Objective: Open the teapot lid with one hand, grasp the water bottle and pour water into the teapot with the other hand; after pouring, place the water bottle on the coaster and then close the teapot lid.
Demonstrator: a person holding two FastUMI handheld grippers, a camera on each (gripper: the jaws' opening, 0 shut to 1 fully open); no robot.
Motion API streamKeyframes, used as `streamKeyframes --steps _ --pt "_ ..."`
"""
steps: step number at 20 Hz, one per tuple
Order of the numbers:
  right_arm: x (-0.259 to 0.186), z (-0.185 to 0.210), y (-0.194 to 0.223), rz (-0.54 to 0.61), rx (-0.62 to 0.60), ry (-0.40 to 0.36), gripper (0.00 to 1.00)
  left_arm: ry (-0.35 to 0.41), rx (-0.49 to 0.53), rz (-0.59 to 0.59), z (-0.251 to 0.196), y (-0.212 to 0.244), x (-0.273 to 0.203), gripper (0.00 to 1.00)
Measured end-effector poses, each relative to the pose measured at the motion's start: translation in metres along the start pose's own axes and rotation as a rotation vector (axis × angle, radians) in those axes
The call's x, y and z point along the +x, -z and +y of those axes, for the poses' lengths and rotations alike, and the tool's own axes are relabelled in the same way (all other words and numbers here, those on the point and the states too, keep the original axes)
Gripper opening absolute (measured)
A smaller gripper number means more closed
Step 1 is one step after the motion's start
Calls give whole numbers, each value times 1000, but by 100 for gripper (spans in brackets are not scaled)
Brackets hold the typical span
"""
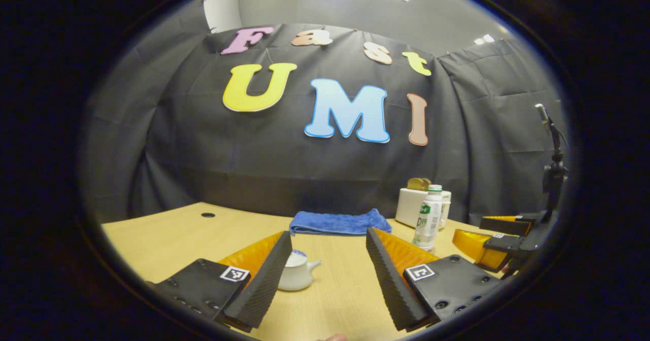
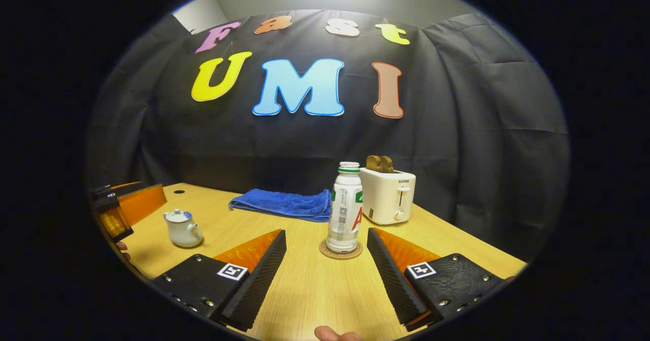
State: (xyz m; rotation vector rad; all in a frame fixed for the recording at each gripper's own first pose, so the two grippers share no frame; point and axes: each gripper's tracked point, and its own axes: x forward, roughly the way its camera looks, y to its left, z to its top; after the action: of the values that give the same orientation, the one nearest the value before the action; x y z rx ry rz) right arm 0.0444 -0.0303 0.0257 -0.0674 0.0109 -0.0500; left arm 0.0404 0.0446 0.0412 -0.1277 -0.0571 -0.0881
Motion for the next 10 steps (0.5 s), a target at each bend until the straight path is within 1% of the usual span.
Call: streamKeyframes --steps 4,7,9,10 --pt "-21 23 12 -11 24 -5 98 -46 -8 3 -9 12 -25 99" --pt "-31 41 31 22 48 -51 99 -58 38 14 -18 25 -37 99" --pt "-41 39 22 -26 48 -50 98 -62 64 13 -23 28 -39 99" --pt "-40 37 24 -22 58 -50 98 -75 85 13 -22 27 -39 99"
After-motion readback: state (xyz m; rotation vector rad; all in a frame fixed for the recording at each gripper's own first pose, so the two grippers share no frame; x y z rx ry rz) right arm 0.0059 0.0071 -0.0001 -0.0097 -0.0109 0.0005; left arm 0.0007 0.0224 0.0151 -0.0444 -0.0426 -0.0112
